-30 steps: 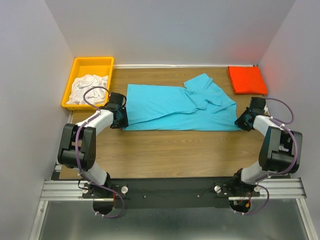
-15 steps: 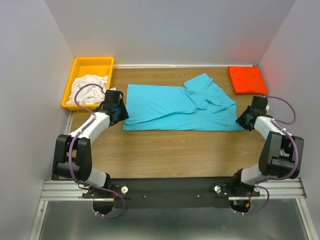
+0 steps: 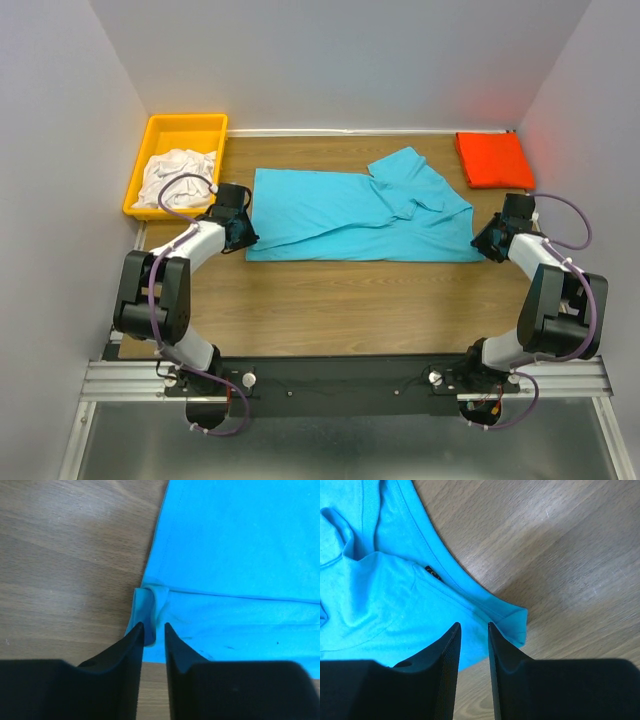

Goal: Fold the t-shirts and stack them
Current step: Fold the tshirt

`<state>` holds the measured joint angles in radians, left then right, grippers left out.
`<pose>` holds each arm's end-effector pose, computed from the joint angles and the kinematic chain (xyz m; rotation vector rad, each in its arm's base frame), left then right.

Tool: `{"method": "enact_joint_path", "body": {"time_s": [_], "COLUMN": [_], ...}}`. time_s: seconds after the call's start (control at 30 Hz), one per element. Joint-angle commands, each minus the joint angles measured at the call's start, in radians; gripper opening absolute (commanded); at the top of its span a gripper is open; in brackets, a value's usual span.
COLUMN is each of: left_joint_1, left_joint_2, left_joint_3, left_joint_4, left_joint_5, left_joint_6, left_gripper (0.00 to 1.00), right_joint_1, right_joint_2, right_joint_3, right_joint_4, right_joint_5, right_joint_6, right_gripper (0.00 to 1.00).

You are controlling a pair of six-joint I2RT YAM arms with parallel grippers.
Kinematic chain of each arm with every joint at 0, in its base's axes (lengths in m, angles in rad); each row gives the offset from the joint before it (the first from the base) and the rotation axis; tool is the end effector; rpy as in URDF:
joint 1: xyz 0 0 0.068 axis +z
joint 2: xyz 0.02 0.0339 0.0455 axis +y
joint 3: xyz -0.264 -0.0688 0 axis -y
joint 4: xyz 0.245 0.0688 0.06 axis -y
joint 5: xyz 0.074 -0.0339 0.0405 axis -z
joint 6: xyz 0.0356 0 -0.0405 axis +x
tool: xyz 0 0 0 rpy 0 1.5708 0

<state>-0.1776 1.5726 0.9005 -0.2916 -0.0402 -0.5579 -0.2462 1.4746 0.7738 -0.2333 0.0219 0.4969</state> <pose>0.3074 -0.0537 0.1819 -0.4979 2.5017 -0.2394 0.2769 -0.0704 0.1760 0.9183 2.3319 0.0760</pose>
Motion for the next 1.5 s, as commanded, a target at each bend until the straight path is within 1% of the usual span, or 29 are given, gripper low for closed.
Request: {"method": "enact_joint_path", "body": {"time_s": [0.0, 0.07, 0.1, 0.13, 0.37, 0.4, 0.5, 0.63, 0.73, 0.77, 0.83, 0.93, 1.0, 1.07, 1.1, 1.23, 1.33, 1.47], "left_joint_1": [0.004, 0.006, 0.004, 0.006, 0.044, 0.047, 0.055, 0.064, 0.081, 0.087, 0.093, 0.095, 0.095, 0.093, 0.093, 0.093, 0.090, 0.089], "left_joint_2": [0.015, 0.024, 0.026, 0.036, 0.105, 0.116, 0.165, 0.253, 0.283, 0.287, 0.287, 0.245, 0.213, 0.156, 0.135, 0.005, -0.054, -0.046], "left_joint_3": [0.017, 0.034, 0.041, 0.058, 0.172, 0.187, 0.241, 0.288, 0.299, 0.298, 0.293, 0.264, 0.246, 0.221, 0.212, 0.131, 0.081, 0.035], "left_joint_4": [0.016, 0.014, 0.016, 0.014, 0.016, 0.019, 0.028, 0.035, 0.040, 0.040, 0.031, 0.022, 0.016, 0.006, -0.006, -0.032, -0.040, -0.030], "left_joint_5": [0.005, 0.002, 0.000, -0.001, 0.026, 0.029, 0.036, 0.094, 0.138, 0.149, 0.168, 0.168, 0.157, 0.146, 0.125, 0.091, 0.089, 0.088], "left_joint_6": [0.001, 0.007, 0.009, 0.012, 0.032, 0.030, 0.032, 0.024, 0.015, 0.013, 0.022, 0.036, 0.045, 0.050, 0.052, 0.070, 0.076, 0.092], "left_gripper": [0.20, 0.06, 0.05, 0.00, 0.00, 0.00, 0.00, 0.00, 0.03, 0.06, 0.16, 0.35, 0.40, 0.40, 0.44, 0.44, 0.44, 0.44], "right_joint_1": [-0.008, -0.008, -0.008, -0.008, -0.008, -0.008, -0.008, -0.008, -0.007, -0.005, 0.010, 0.050, 0.073, 0.096, 0.104, 0.125, 0.162, 0.205], "right_joint_2": [-0.028, -0.030, -0.031, -0.031, -0.022, -0.020, -0.007, 0.004, 0.009, 0.010, 0.009, 0.001, -0.016, -0.028, -0.033, -0.053, -0.048, -0.016], "right_joint_3": [-0.010, -0.008, -0.008, -0.008, -0.004, -0.002, 0.002, 0.012, 0.022, 0.025, 0.031, 0.047, 0.061, 0.071, 0.074, 0.094, 0.104, 0.104], "right_joint_4": [-0.017, -0.018, -0.018, -0.018, -0.018, -0.018, -0.017, -0.018, -0.018, -0.018, -0.018, -0.018, -0.018, -0.018, -0.020, -0.018, -0.018, -0.011], "right_joint_5": [-0.016, -0.016, -0.016, -0.016, -0.016, -0.043, -0.053, -0.069, -0.091, -0.099, -0.112, -0.117, -0.117, -0.123, -0.126, -0.181, -0.207, -0.217], "right_joint_6": [-0.009, -0.009, -0.012, -0.012, -0.021, -0.023, -0.029, -0.040, -0.054, -0.057, -0.075, -0.101, -0.115, -0.118, -0.121, -0.121, -0.123, -0.120], "right_gripper": [0.35, 0.35, 0.35, 0.35, 0.35, 0.35, 0.35, 0.36, 0.38, 0.38, 0.38, 0.40, 0.41, 0.41, 0.41, 0.42, 0.42, 0.43]}}
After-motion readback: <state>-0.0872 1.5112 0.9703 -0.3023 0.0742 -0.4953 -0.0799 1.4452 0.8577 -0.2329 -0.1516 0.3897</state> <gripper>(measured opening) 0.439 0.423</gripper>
